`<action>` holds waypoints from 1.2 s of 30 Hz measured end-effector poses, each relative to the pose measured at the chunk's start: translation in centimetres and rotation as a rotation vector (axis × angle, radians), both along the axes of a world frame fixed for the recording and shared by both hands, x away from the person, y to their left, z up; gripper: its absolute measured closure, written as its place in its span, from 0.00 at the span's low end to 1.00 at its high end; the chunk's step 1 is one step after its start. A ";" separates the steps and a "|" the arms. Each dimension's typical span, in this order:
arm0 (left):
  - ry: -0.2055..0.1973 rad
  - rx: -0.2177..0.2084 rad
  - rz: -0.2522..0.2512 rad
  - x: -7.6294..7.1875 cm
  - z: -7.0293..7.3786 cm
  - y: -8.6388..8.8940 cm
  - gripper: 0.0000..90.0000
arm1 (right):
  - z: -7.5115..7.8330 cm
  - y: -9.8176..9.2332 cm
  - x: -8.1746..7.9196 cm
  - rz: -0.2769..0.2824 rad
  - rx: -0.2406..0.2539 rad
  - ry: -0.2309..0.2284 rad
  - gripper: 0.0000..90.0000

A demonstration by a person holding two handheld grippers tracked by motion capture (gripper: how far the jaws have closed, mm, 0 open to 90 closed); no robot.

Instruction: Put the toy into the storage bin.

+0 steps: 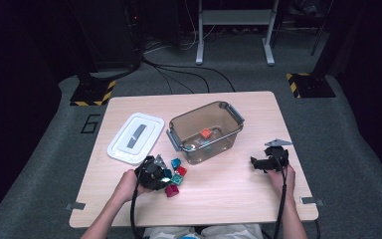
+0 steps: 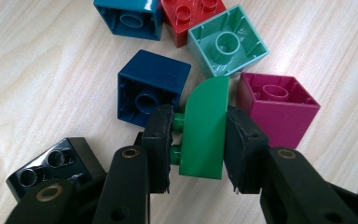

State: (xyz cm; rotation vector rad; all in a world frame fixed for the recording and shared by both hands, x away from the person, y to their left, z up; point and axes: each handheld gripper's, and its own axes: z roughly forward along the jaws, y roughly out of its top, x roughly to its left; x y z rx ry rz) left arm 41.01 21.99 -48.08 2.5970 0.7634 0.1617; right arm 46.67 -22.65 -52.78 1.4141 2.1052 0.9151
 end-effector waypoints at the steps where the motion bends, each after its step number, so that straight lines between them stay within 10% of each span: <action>1: -0.001 0.001 0.001 0.0 0.1 0.1 0.72 | 0.0 0.0 0.0 0.000 0.000 0.000 0.06; 36: -0.071 -0.065 0.048 1.5 5.7 1.9 0.74 | 0.0 0.0 0.0 -0.002 0.001 -0.001 0.06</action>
